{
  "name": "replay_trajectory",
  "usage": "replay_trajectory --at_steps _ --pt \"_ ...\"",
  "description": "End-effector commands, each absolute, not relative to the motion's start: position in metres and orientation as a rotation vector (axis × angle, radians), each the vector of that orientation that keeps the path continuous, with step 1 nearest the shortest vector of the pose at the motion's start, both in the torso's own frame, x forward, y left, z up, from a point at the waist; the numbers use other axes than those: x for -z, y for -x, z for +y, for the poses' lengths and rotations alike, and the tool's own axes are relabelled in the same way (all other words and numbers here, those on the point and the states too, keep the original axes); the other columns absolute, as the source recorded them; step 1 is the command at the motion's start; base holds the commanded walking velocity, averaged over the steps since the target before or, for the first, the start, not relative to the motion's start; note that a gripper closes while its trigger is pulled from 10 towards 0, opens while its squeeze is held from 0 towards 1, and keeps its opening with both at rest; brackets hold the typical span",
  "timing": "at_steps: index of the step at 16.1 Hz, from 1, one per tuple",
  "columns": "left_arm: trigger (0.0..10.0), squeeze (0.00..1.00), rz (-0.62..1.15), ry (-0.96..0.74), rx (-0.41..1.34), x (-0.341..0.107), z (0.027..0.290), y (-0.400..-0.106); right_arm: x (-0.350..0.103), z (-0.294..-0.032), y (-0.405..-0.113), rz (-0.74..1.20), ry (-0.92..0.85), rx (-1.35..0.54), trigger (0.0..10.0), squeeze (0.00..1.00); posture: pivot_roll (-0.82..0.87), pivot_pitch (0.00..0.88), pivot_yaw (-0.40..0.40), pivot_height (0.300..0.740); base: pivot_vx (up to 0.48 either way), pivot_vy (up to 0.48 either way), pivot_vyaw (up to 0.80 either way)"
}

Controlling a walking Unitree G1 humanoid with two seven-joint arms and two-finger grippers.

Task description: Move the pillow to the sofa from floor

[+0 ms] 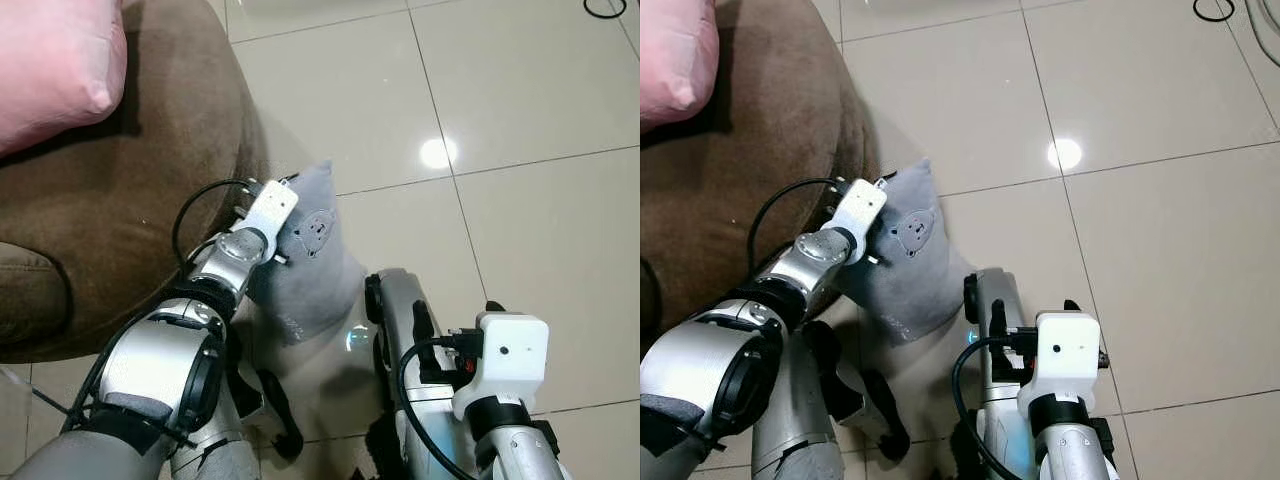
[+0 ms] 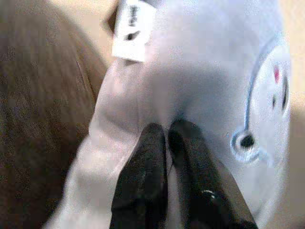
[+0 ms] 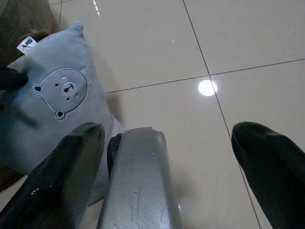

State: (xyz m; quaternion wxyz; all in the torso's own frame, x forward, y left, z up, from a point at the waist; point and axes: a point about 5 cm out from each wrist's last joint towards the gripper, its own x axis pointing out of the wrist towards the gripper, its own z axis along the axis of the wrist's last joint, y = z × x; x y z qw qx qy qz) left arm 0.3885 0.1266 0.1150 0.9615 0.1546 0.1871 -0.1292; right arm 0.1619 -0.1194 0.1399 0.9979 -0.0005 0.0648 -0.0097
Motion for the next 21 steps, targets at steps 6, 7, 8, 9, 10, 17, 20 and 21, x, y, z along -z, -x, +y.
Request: replay_trajectory --at_steps 6,7,8,9,10,17,20,21 --pt "0.0 0.00 0.315 0.178 0.345 -0.134 0.098 -0.394 -0.136 -0.117 -0.157 0.160 -0.014 0.020 10.0 0.35 -0.52 0.446 0.129 0.522 0.000 0.000 0.00" --pt "0.0 0.00 0.281 0.248 0.384 -0.143 0.090 -0.396 -0.136 -0.117 -0.157 0.159 -0.014 0.019 10.0 0.35 -0.52 0.443 0.129 0.522 0.000 0.000 0.00" --pt "0.0 0.00 0.266 0.279 0.395 -0.146 0.088 -0.397 -0.136 -0.117 -0.157 0.159 -0.014 0.019 10.0 0.35 -0.52 0.440 0.129 0.522 0.000 0.000 0.00" --pt "0.0 0.00 0.256 0.301 0.402 -0.149 0.087 -0.397 -0.135 -0.117 -0.157 0.159 -0.014 0.019 10.0 0.35 -0.52 0.440 0.129 0.522 0.000 0.000 0.00" --pt "0.0 0.00 0.227 0.352 0.425 -0.156 0.084 -0.399 -0.135 -0.117 -0.158 0.158 -0.014 0.018 10.0 0.35 -0.52 0.436 0.129 0.522 0.000 0.000 0.00" --pt "0.0 0.00 0.092 0.477 0.466 -0.188 0.098 -0.409 -0.134 -0.118 -0.164 0.152 -0.005 -0.004 10.0 0.35 -0.49 0.408 0.116 0.522 0.000 0.000 0.00" --pt "0.0 0.00 -0.004 0.522 0.498 -0.215 0.100 -0.414 -0.134 -0.119 -0.170 0.143 0.003 -0.014 10.0 0.35 -0.48 0.391 0.107 0.522 0.000 0.000 0.00" --pt "0.0 0.00 -0.017 0.532 0.498 -0.218 0.101 -0.415 -0.134 -0.120 -0.171 0.140 0.004 -0.016 10.0 0.35 -0.48 0.387 0.105 0.522 0.000 0.000 0.00"
